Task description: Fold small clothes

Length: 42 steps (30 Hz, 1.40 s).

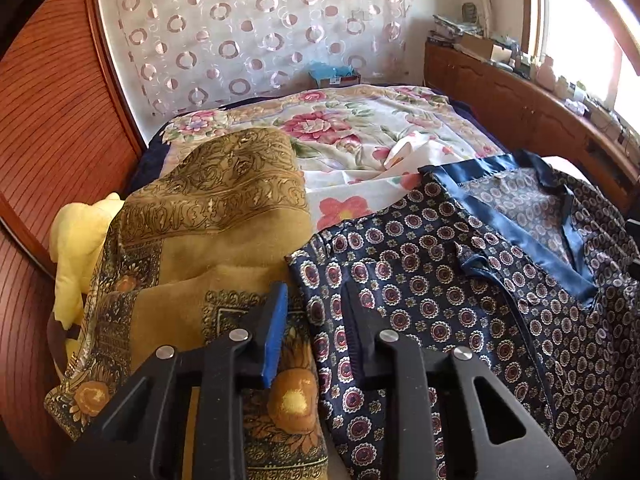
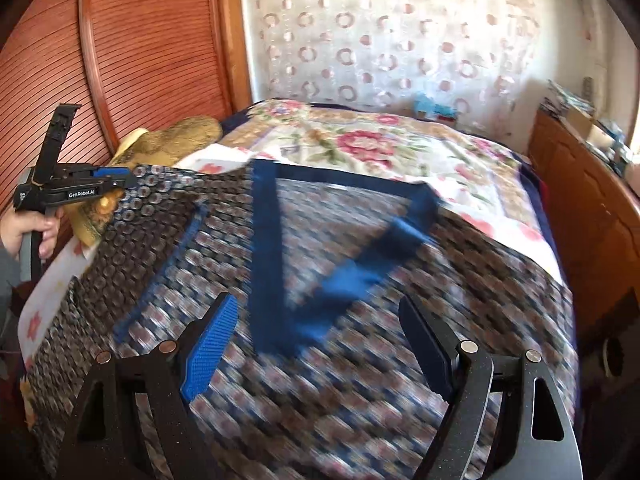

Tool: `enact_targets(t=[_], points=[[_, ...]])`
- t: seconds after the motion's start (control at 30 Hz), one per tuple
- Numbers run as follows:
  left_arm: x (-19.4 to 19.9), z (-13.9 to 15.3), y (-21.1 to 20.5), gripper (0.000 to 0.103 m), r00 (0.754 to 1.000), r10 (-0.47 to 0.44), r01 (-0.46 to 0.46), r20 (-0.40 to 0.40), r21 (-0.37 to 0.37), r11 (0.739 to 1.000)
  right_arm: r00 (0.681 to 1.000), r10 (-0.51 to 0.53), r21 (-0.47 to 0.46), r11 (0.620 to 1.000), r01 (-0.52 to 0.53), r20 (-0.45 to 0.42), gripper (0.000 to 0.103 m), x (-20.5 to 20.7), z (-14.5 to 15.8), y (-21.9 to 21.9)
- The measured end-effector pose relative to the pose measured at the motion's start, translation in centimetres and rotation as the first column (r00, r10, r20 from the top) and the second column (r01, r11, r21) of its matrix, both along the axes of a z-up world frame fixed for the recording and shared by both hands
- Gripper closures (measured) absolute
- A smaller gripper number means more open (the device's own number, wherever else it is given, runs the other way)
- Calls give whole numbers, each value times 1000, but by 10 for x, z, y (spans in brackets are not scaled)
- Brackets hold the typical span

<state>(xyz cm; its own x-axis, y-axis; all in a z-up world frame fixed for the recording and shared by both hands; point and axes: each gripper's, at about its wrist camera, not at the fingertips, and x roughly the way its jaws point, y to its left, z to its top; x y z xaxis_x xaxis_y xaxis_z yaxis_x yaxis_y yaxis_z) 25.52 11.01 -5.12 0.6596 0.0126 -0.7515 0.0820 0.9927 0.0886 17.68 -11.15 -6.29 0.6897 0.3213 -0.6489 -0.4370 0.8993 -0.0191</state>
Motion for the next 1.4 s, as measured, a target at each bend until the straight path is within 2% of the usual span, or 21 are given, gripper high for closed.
enact_targets(t=[0.17, 0.4, 0.43, 0.5, 0.7, 0.87, 1.0, 1.13, 1.27, 1.37, 1.4], points=[[5, -7, -10, 85, 999, -20, 20, -37, 11, 1000, 998, -52, 28, 998, 51, 29, 19, -29, 2, -36], [11, -15, -14, 86, 998, -6, 9, -64, 52, 999, 998, -59, 50, 997, 58, 20, 19, -40, 6, -49], [9, -15, -15, 100, 998, -13, 16, -61, 47, 999, 998, -58, 51, 997, 57, 19, 19, -40, 5, -48], [4, -9, -16, 101, 999, -12, 14, -42, 45, 999, 998, -55, 52, 997, 54, 19, 19, -40, 4, -47], [-25, 49, 0, 102, 994, 8, -11, 108, 27, 1000, 998, -58, 44, 997, 57, 30, 19, -38, 5, -48], [-27, 78, 27, 102, 987, 60, -68, 151, 45, 997, 997, -70, 68, 995, 67, 36, 19, -35, 13, -57], [-18, 76, 49, 102, 984, 104, -111, 142, 47, 993, 996, -71, 80, 995, 66, 55, 19, -37, 24, -60], [-8, 60, 60, 102, 988, 123, -127, 98, 40, 991, 995, -64, 76, 995, 59, 73, 19, -43, 30, -61], [-9, 45, 59, 101, 991, 108, -107, 79, -14, 994, 995, -68, 72, 995, 63, 78, 19, -46, 27, -64], [-16, 42, 54, 92, 993, 78, -74, 85, -43, 996, 994, -85, 71, 994, 80, 68, 19, -44, 19, -66], [-20, 43, 51, 84, 993, 64, -60, 96, -46, 997, 994, -89, 70, 994, 84, 64, 19, -43, 18, -66]])
